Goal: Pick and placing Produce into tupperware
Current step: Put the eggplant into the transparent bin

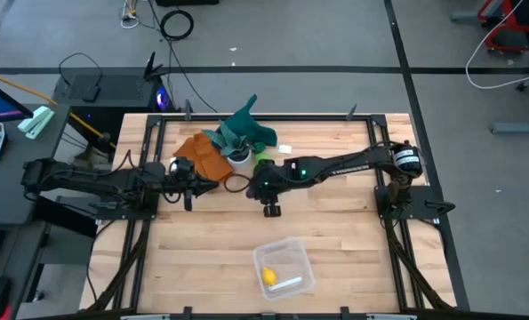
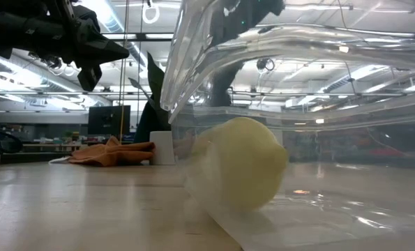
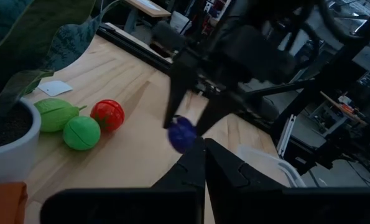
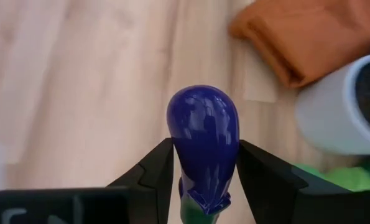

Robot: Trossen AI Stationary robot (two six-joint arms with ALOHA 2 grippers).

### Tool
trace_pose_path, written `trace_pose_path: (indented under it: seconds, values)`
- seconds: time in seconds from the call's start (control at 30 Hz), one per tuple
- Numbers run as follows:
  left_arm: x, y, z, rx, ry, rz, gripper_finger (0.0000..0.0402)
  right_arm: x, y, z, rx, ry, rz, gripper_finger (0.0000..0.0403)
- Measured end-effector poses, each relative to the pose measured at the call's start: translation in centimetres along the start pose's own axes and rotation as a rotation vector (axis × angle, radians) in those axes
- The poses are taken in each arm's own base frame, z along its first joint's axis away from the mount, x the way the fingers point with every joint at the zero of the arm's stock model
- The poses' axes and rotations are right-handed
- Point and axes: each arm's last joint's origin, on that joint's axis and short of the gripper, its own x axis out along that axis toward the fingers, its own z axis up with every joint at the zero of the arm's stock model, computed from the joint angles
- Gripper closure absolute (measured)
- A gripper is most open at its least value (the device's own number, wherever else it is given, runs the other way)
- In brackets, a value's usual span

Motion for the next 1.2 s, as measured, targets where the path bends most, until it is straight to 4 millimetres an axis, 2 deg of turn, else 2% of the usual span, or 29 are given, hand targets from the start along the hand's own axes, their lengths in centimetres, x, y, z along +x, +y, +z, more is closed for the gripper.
trace_pose_path:
  seconds: [0.23, 0.37, 0.67, 0.87, 1.2]
  values:
    - [0.0, 0.0, 0.0, 0.007, 0.000, 0.000, 0.0380, -0.5, 2.7, 0.3, 0.041, 0.030, 0.097, 0.0270]
    - [0.0, 0.0, 0.0, 0.007, 0.006, -0.010, 0.0375, -0.7, 4.9, 0.4, 0.042, 0.035, 0.134, 0.0270]
    - [0.0, -0.2, -0.1, 0.008, 0.033, -0.055, 0.0391, -1.5, 10.4, 0.3, 0.106, 0.048, 0.214, 0.0270]
    - [0.0, -0.2, -0.1, 0.008, 0.033, -0.056, 0.0383, -2.2, 13.6, 0.0, 0.152, 0.064, 0.260, 0.0270]
    - [0.0, -0.2, -0.1, 0.010, 0.037, -0.062, 0.0381, -3.2, 17.7, -0.8, 0.217, 0.092, 0.307, 0.0270]
